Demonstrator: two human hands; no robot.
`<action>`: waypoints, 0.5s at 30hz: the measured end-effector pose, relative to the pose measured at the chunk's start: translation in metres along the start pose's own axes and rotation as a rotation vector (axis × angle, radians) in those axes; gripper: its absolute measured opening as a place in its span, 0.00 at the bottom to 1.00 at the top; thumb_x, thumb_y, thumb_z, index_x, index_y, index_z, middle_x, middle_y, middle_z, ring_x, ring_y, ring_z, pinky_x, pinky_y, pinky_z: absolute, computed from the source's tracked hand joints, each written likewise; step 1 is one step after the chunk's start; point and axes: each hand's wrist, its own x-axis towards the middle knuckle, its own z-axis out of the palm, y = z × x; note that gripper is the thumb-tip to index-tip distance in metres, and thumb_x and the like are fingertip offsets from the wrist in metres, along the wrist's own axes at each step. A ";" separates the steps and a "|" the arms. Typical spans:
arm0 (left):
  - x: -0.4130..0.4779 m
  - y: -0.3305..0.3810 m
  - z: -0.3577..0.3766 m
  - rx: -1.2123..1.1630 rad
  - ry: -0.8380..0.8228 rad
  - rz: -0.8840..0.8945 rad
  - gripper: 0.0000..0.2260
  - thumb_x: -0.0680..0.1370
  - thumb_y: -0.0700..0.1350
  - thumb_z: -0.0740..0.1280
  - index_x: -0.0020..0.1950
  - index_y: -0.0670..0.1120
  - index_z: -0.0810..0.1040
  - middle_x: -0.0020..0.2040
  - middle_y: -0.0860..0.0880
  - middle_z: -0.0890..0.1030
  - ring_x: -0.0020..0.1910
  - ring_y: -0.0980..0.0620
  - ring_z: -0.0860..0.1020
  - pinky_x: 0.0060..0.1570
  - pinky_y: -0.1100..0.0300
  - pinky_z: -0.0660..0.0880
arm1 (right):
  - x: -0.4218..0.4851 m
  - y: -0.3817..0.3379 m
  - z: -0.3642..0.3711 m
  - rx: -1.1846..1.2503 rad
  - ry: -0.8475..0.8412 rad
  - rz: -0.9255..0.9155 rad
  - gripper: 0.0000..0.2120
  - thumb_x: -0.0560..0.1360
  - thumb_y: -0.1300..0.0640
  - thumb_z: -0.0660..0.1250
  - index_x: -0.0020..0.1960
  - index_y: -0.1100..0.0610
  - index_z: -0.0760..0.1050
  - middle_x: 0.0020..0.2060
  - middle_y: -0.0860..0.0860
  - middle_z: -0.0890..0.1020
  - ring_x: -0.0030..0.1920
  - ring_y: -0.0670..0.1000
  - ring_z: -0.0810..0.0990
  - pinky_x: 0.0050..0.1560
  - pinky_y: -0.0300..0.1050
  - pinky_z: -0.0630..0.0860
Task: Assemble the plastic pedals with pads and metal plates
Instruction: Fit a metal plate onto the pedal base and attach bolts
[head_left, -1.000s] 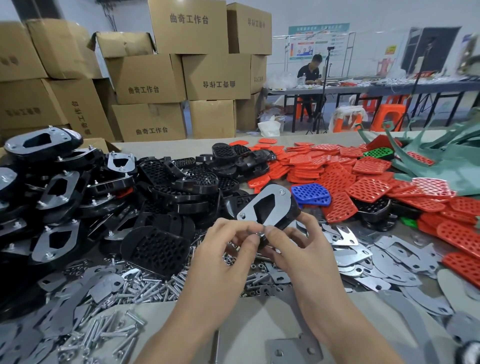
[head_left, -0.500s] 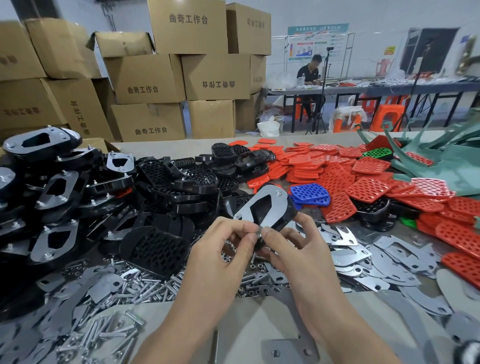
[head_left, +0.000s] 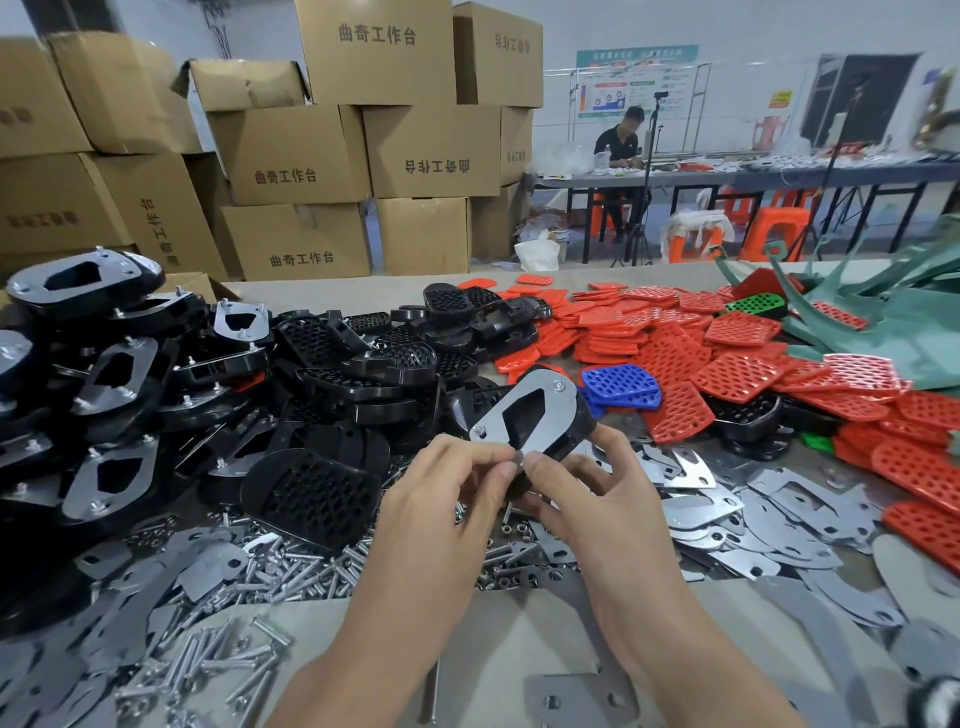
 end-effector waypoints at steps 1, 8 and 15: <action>0.000 0.000 0.000 0.015 0.006 0.007 0.10 0.79 0.52 0.64 0.51 0.50 0.82 0.47 0.58 0.80 0.47 0.56 0.80 0.47 0.62 0.75 | 0.000 0.000 0.000 -0.002 0.003 0.000 0.15 0.76 0.66 0.72 0.60 0.54 0.77 0.42 0.55 0.86 0.45 0.55 0.88 0.53 0.51 0.85; -0.003 -0.005 0.005 -0.067 0.047 -0.091 0.07 0.77 0.56 0.65 0.46 0.55 0.78 0.44 0.58 0.81 0.46 0.55 0.81 0.44 0.62 0.75 | -0.001 0.001 0.001 0.000 0.010 0.010 0.15 0.76 0.66 0.72 0.60 0.54 0.77 0.44 0.57 0.87 0.47 0.55 0.88 0.52 0.49 0.85; -0.004 -0.006 0.007 -0.123 0.061 -0.137 0.06 0.76 0.57 0.67 0.45 0.56 0.77 0.44 0.56 0.82 0.46 0.54 0.82 0.44 0.59 0.76 | -0.002 0.001 0.002 0.011 -0.018 0.023 0.15 0.77 0.65 0.73 0.61 0.55 0.76 0.48 0.59 0.86 0.49 0.57 0.88 0.53 0.51 0.85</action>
